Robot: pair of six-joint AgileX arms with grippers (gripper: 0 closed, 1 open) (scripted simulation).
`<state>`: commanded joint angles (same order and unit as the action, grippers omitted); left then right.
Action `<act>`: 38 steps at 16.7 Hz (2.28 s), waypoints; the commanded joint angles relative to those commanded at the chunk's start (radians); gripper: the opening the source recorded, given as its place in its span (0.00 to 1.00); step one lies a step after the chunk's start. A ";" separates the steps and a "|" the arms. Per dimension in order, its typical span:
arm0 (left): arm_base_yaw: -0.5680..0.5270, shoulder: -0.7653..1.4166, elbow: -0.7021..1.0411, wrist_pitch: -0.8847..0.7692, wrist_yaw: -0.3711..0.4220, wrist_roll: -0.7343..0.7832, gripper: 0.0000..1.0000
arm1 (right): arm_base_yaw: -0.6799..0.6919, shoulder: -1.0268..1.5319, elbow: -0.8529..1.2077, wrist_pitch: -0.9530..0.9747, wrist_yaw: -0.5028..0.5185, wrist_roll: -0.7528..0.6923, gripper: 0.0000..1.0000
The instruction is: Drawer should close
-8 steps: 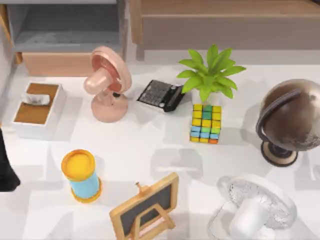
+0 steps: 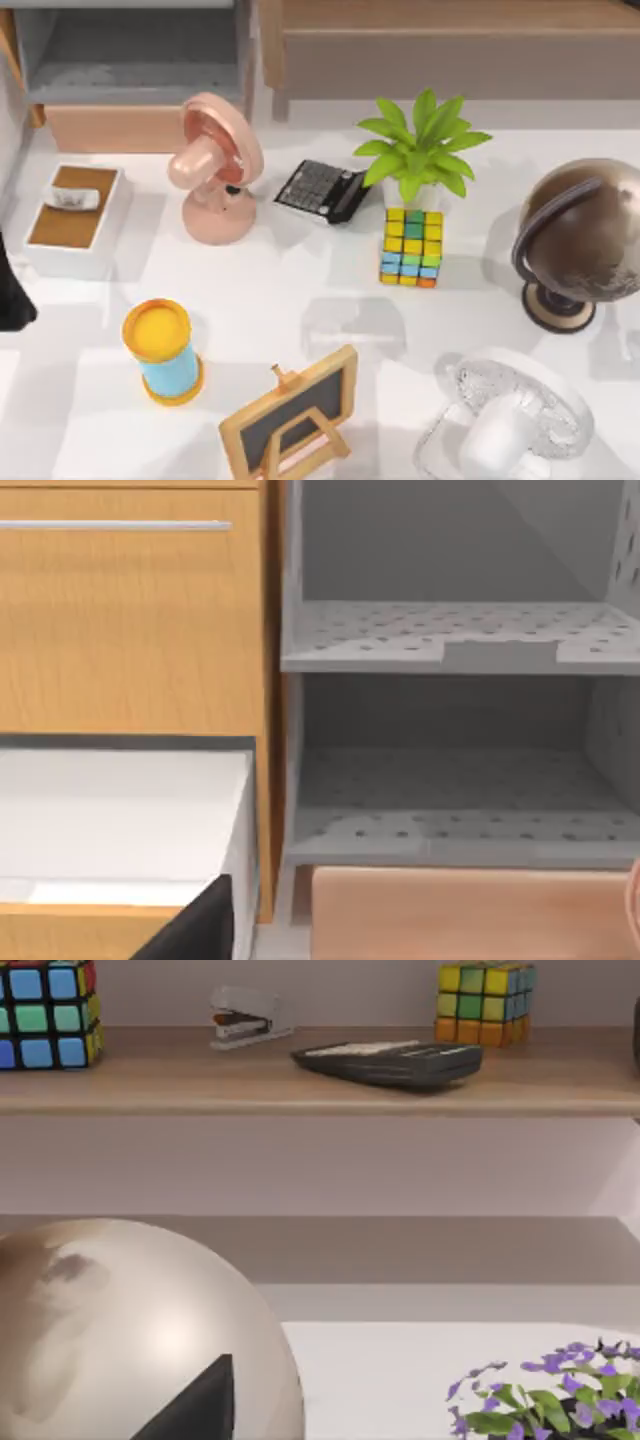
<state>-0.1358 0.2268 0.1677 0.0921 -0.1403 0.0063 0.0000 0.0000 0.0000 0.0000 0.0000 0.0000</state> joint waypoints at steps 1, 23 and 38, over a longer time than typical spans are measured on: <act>-0.037 0.069 0.043 0.024 -0.035 0.000 1.00 | 0.000 0.000 0.000 0.000 0.000 0.000 1.00; -0.197 0.797 0.306 0.388 -0.262 0.167 1.00 | 0.000 0.000 0.000 0.000 0.000 0.000 1.00; 0.768 1.624 0.177 1.390 0.722 1.421 1.00 | 0.000 0.000 0.000 0.000 0.000 0.000 1.00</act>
<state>0.6324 1.8503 0.3449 1.4817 0.5818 1.4276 0.0000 0.0000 0.0000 0.0000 0.0000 0.0000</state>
